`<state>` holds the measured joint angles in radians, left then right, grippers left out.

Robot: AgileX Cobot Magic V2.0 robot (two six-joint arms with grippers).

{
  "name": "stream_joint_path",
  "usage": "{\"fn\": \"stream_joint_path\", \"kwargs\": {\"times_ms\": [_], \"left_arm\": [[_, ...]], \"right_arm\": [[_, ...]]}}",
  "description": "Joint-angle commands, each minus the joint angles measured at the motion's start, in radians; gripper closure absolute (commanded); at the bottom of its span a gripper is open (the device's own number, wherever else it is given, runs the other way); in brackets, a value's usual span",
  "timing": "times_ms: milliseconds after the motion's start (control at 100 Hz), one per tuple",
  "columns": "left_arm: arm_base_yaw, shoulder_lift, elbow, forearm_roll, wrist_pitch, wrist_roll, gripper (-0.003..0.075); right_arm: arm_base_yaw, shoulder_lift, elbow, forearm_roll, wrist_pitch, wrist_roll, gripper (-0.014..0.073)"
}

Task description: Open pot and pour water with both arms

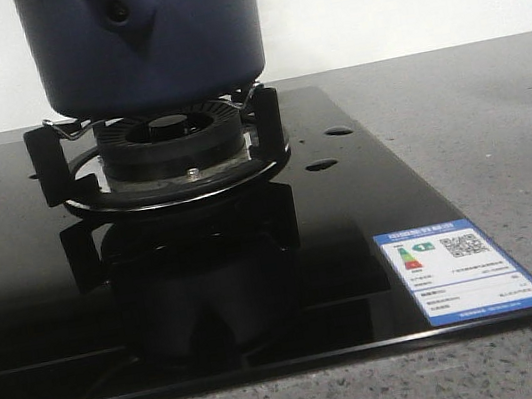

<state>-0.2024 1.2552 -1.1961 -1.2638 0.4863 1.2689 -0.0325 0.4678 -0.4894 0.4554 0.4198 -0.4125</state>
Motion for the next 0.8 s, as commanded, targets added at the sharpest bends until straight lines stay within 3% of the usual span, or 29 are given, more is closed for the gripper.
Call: {"fn": "stream_joint_path", "kwargs": {"times_ms": [0, 220, 480, 790], "left_arm": [[0.037, -0.063, -0.041, -0.046, -0.009, 0.000, 0.0332], [0.125, -0.113, -0.041, -0.046, 0.020, 0.000, 0.0332], [0.153, -0.129, -0.041, -0.047, 0.029, 0.000, 0.0332], [0.153, -0.129, -0.041, -0.056, 0.052, 0.000, 0.0332]], "right_arm": [[-0.001, 0.016, 0.007, -0.011, -0.123, -0.013, 0.0070], [-0.001, 0.016, 0.120, -0.018, -0.264, -0.013, 0.0070], [-0.001, 0.055, 0.236, -0.046, -0.562, -0.013, 0.0070], [-0.001, 0.213, 0.232, -0.046, -0.641, -0.013, 0.0068]]}}
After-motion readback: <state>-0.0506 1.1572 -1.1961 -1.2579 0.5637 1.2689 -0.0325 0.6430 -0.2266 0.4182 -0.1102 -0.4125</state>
